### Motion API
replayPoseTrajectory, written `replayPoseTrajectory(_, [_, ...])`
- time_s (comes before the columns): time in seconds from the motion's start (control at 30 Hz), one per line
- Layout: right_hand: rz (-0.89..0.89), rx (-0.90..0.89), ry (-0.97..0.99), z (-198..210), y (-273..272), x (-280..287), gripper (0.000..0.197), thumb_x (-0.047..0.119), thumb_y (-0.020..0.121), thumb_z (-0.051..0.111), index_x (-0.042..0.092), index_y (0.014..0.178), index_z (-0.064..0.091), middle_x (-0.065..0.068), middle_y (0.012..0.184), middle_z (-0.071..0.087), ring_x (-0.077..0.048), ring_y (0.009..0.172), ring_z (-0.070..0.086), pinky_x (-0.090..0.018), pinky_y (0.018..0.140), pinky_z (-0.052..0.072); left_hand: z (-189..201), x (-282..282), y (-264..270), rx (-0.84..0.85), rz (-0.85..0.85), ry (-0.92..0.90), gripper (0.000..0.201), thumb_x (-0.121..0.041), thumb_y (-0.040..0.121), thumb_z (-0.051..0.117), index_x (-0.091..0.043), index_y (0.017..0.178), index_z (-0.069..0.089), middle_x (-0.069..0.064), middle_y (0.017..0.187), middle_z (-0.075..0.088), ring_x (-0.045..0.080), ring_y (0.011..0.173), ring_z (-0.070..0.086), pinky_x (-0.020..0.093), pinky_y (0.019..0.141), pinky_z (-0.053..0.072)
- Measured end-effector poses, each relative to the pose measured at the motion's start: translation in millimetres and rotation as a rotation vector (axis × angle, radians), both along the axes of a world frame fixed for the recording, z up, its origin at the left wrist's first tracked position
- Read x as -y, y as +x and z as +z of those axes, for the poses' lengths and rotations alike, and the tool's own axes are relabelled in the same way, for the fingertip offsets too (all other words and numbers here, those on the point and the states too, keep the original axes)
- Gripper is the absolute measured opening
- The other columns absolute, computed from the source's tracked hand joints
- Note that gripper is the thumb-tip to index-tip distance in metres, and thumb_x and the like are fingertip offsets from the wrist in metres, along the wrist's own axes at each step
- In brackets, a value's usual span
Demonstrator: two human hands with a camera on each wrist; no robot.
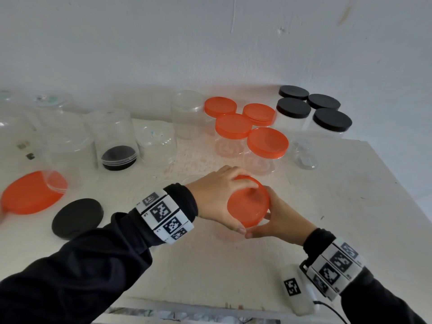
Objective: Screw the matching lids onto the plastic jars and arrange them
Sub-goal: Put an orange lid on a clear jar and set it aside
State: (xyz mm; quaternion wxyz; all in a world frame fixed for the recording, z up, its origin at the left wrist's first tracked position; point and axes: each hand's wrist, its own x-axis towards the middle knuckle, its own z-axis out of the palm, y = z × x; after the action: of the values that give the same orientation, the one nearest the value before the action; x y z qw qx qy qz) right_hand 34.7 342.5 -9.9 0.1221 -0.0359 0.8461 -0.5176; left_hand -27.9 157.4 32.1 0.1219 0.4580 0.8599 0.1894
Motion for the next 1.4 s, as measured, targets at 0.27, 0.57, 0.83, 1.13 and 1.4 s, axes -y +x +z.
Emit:
replayPoseTrajectory(0.27, [0.111, -0.156, 0.322, 47.9, 3.2, -0.2, 0.113, 0.052, 0.048, 0.082, 0.036, 0.139, 0.017, 0.013, 0.138, 0.028, -0.004, 0.124, 0.035, -0.025, 0.101, 0.035, -24.9, 28.5, -3.4, 0.512, 0.196, 0.200, 0.126, -0.017, 0.055, 0.088, -0.029, 0.145, 0.000, -0.007, 0.146, 0.014, 0.008, 0.131, 0.025, 0.025, 0.108, 0.028])
replayPoseTrajectory(0.57, [0.416, -0.182, 0.947, 76.9, -14.3, 42.8, 0.099, 0.057, 0.069, 0.071, 0.037, 0.145, 0.012, 0.000, 0.148, 0.020, -0.023, 0.124, 0.035, -0.035, 0.094, 0.041, -43.3, 27.4, -10.3, 0.643, 0.238, 0.290, 0.096, -0.011, 0.062, 0.084, -0.037, 0.129, 0.021, -0.022, 0.120, 0.041, -0.009, 0.111, 0.042, 0.004, 0.085, 0.039])
replayPoseTrajectory(0.83, [0.586, -0.138, 0.893, 85.8, -32.8, 42.3, 0.095, 0.036, 0.064, 0.080, 0.046, 0.138, 0.021, 0.008, 0.132, 0.029, -0.015, 0.113, 0.036, -0.033, 0.089, 0.046, -45.1, 27.7, -15.3, 0.639, 0.256, 0.272, 0.092, -0.012, 0.060, 0.085, -0.037, 0.128, 0.028, -0.025, 0.119, 0.041, -0.008, 0.109, 0.042, 0.006, 0.088, 0.036])
replayPoseTrajectory(1.13, [0.693, -0.088, 0.801, 85.7, -41.2, 36.8, 0.094, 0.020, 0.060, 0.079, 0.050, 0.131, 0.025, 0.017, 0.133, 0.024, -0.010, 0.116, 0.032, -0.035, 0.090, 0.045, -44.9, 27.7, -18.4, 0.639, 0.222, 0.234, 0.087, -0.012, 0.063, 0.084, -0.039, 0.125, 0.029, -0.030, 0.114, 0.041, -0.021, 0.101, 0.039, -0.003, 0.079, 0.035])
replayPoseTrajectory(1.4, [0.658, -0.118, 0.835, 83.6, -40.0, 38.6, 0.091, 0.033, 0.060, 0.082, 0.050, 0.132, 0.028, 0.014, 0.131, 0.028, -0.013, 0.113, 0.037, -0.035, 0.090, 0.046, -45.4, 27.6, -18.9, 0.659, 0.238, 0.245, 0.093, -0.017, 0.057, 0.087, -0.034, 0.131, 0.033, -0.021, 0.122, 0.046, -0.004, 0.114, 0.044, 0.015, 0.092, 0.038])
